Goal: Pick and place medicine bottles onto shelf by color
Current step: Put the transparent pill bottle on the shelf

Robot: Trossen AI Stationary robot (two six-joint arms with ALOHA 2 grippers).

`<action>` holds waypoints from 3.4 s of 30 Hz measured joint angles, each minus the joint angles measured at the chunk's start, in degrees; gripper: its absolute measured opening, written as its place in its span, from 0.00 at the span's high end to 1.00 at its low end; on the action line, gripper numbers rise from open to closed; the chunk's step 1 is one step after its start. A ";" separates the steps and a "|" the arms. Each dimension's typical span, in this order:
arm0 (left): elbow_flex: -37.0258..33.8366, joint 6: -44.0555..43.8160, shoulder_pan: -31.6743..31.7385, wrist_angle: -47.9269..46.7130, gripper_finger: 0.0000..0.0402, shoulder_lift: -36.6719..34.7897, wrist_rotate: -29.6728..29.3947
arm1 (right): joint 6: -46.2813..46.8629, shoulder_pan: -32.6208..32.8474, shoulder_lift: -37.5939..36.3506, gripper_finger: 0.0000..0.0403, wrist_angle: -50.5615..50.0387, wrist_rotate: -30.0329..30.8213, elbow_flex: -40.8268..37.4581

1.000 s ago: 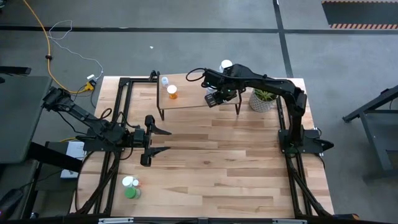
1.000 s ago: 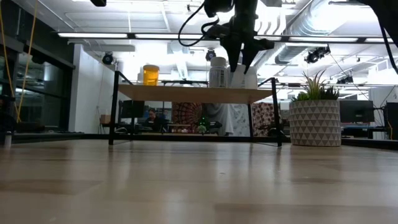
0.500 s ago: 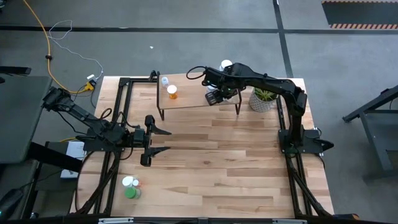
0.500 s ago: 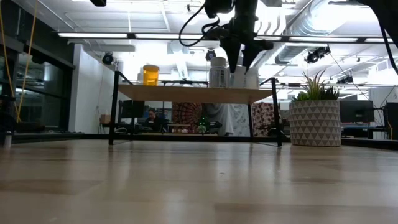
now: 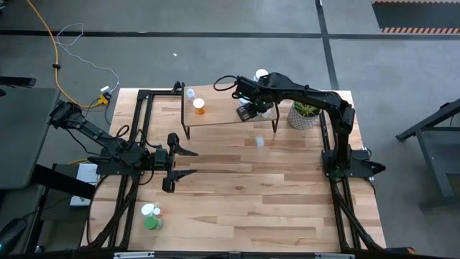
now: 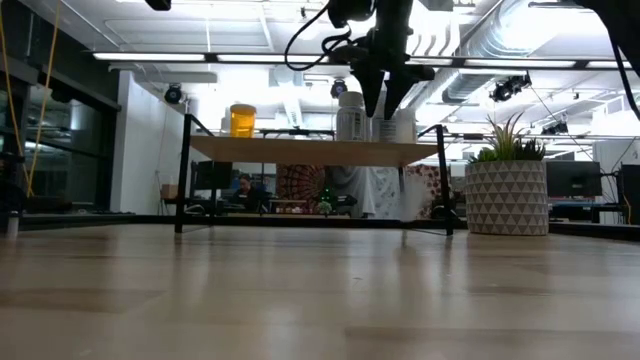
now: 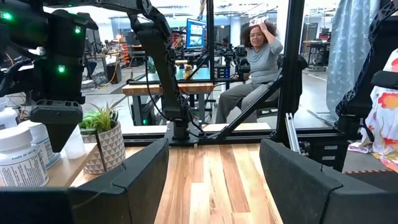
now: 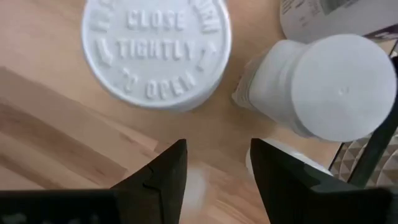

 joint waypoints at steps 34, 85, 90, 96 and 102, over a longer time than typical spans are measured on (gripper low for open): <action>0.00 -2.54 0.02 -0.38 0.40 0.00 1.89 | 8.49 25.98 -19.84 0.58 57.49 13.21 -60.99; 0.00 -2.95 0.02 -1.62 0.40 0.02 1.44 | 8.98 14.86 -9.64 0.68 67.74 20.66 -64.87; 0.00 -2.96 0.00 -1.62 0.40 0.02 1.44 | 8.96 15.95 -10.00 0.77 67.66 20.14 -64.87; 0.00 -2.95 0.02 -1.66 0.40 0.02 1.44 | 10.13 20.57 -13.20 0.77 61.65 11.94 -64.51; 0.00 -2.97 -0.01 -1.67 0.40 0.02 1.44 | 15.36 28.94 -17.90 0.76 37.97 3.77 -55.65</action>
